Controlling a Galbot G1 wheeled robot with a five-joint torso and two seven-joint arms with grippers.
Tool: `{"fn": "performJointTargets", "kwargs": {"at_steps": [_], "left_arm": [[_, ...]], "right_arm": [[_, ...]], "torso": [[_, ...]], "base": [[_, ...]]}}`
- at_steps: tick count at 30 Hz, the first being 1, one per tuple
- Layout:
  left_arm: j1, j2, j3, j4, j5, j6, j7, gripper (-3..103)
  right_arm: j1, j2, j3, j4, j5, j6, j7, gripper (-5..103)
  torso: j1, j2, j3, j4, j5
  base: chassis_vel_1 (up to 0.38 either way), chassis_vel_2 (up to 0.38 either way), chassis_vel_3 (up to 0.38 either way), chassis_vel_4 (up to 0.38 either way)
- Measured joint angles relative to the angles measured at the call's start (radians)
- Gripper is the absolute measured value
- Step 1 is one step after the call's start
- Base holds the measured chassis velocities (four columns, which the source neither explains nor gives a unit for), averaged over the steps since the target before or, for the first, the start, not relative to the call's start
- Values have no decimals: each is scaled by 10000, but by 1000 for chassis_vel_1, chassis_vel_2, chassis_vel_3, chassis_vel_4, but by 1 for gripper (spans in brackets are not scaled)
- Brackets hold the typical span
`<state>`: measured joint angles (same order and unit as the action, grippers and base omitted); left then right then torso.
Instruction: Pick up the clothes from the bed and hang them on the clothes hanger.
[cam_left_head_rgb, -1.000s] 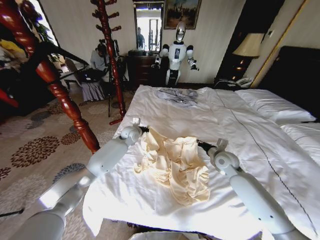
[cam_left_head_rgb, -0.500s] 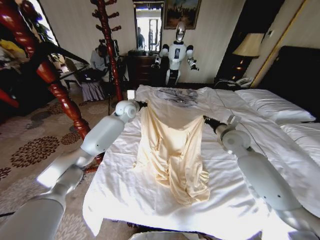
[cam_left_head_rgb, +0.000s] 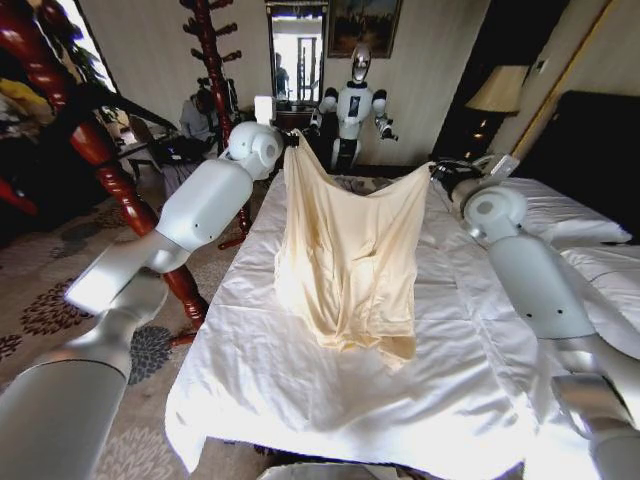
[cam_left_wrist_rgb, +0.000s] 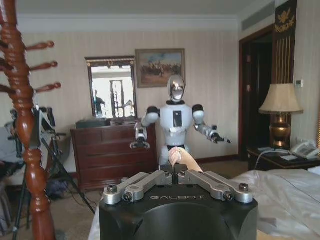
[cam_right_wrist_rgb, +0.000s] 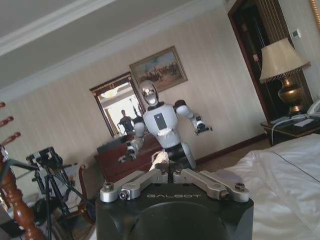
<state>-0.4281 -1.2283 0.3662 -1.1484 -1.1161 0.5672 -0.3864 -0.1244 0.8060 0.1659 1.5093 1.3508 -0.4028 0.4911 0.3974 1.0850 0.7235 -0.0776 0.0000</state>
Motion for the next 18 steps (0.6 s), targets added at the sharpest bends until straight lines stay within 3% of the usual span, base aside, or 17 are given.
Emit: {"fn": "performJointTargets", "kwargs": {"at_steps": [4, 8, 9, 14, 15, 18], "left_arm": [[-423, 186, -116, -378, -24, 121, -318, 0], [-518, 997, -242, -2186, -609, 632, -1010, 0], [-518, 997, -242, -2186, -609, 632, -1010, 0], [-582, 2529, -287, -4660, -1386, 1171, -1855, 0], [-582, 2529, -287, -4660, -1386, 1171, -1855, 0], [-727, 3532, -471, -5883, -1918, 1528, -2271, 0]], "right_arm": [[419, -203, 20, 223, 357, 4, 167, 0], [268, -991, 573, 1425, 1081, -51, 532, 0], [268, -991, 573, 1425, 1081, -51, 532, 0], [-702, -2400, 2069, 3430, 2455, -277, 1086, 0], [-702, -2400, 2069, 3430, 2455, -277, 1086, 0], [-1335, -3199, 2998, 4420, 3219, -350, 1229, 0]], "torso": [[1, 0, 0, -3, 3], [0, 1, -1, -4, -1], [0, 1, -1, -4, -1], [-5, 2, -4, -8, 0], [-5, 2, -4, -8, 0], [-4, 2, -3, -2, -2]], "base": [[0, 0, 0, 0], [0, 0, 0, 0], [0, 0, 0, 0], [0, 0, 0, 0], [0, 0, 0, 0], [0, 0, 0, 0]]}}
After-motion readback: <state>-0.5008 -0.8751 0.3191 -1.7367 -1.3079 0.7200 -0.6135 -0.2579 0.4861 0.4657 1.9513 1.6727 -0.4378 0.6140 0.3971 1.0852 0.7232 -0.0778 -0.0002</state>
